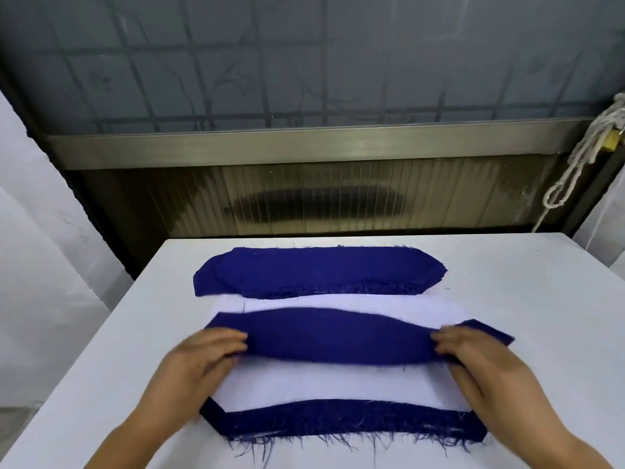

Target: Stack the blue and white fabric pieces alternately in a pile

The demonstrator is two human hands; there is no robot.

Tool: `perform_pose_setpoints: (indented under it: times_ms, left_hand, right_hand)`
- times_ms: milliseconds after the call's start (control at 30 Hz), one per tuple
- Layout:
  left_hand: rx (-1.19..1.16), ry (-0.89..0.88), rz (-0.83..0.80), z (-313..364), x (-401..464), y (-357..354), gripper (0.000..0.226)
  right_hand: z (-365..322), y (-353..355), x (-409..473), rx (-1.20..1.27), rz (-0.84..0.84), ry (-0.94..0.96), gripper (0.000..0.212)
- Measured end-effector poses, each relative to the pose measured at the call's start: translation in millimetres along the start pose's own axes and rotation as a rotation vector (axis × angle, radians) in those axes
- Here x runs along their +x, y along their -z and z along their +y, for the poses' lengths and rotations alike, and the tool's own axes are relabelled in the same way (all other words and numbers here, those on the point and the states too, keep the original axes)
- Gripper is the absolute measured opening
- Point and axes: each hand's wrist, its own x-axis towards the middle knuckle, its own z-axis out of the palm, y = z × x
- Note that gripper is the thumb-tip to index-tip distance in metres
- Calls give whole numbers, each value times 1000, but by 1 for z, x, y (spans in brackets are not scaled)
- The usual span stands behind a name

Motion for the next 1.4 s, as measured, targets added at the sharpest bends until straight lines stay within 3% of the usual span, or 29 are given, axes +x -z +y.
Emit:
perform_pose_setpoints:
  times_ms: [67, 167, 267, 467, 967, 1167, 1233, 1367, 1400]
  left_hand:
    - [68, -59, -61, -5, -24, -11, 35]
    - [154, -144, -42, -5, -33, -17, 52]
    - [244, -278, 43, -6, -32, -20, 48]
    - [276, -382, 130, -13, -37, -28, 24]
    - [227, -363, 91, -16, -36, -33, 19]
    - [205, -292, -42, -6, -32, -23, 11]
    - [190, -230, -115, 1, -25, -18, 20]
    - [266, -163, -197, 21, 3, -26, 39]
    - [273, -145, -220, 26, 10, -32, 38]
  right_hand:
    - [-1, -13, -22, 25, -31, 21, 62]
    - [-1, -20, -35, 50, 18, 4, 60]
    - [-1, -19, -33, 52, 74, 9, 57]
    - [1, -23, -39, 24, 92, 46, 56]
    - [4, -22, -40, 73, 54, 37, 53]
    - [0, -7, -33, 134, -100, -37, 58]
    - [-3, 0, -27, 164, -149, -96, 51]
    - [-18, -5, -2, 140, -196, -147, 6]
    - [-25, -11, 6, 141, -219, -141, 8]
